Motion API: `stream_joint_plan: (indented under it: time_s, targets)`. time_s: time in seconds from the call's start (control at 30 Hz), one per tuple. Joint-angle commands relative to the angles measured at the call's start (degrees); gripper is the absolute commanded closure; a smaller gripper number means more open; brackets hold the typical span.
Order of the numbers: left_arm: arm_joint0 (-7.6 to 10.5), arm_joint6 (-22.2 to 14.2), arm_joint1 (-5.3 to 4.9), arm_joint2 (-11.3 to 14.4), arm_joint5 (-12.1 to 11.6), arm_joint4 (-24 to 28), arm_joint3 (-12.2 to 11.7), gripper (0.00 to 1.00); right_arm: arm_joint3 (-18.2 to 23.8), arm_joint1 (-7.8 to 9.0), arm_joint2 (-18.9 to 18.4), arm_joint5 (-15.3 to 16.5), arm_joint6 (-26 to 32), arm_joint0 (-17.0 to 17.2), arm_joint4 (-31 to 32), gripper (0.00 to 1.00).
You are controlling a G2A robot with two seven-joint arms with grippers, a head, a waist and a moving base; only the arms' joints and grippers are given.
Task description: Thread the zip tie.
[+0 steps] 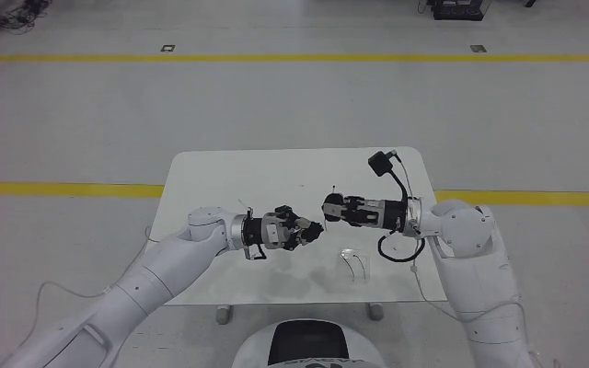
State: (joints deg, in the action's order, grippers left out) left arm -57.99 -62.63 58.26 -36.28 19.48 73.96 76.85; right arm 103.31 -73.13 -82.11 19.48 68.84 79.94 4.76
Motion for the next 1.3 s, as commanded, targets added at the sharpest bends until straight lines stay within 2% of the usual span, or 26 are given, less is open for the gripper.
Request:
stream_joint_plan:
  time_s: [0.0,0.13,0.33,0.83,1.27]
  targets:
    - [0.15,0.21,-0.19,0.56,0.0,0.81,-0.02,1.0,0.53,0.23,0.29,0.0,-0.68,0.06,-0.18,1.0]
    - [0.42,0.36,-0.53,1.13,0.0,1.6,0.18,1.0,0.65,0.3,0.32,0.0,-0.95,0.1,-0.36,1.0]
    - [0.42,0.36,-0.53,1.13,0.0,1.6,0.18,1.0,0.95,0.39,0.87,-0.12,-2.46,0.41,0.45,1.0]
    - [0.42,0.36,-0.53,1.13,0.0,1.6,0.18,1.0,2.65,1.9,2.75,0.0,-5.79,1.03,3.35,1.0]
    - [0.42,0.36,-0.53,1.13,0.0,1.6,0.18,1.0,4.07,3.35,2.49,0.0,-7.19,2.08,3.22,1.0]
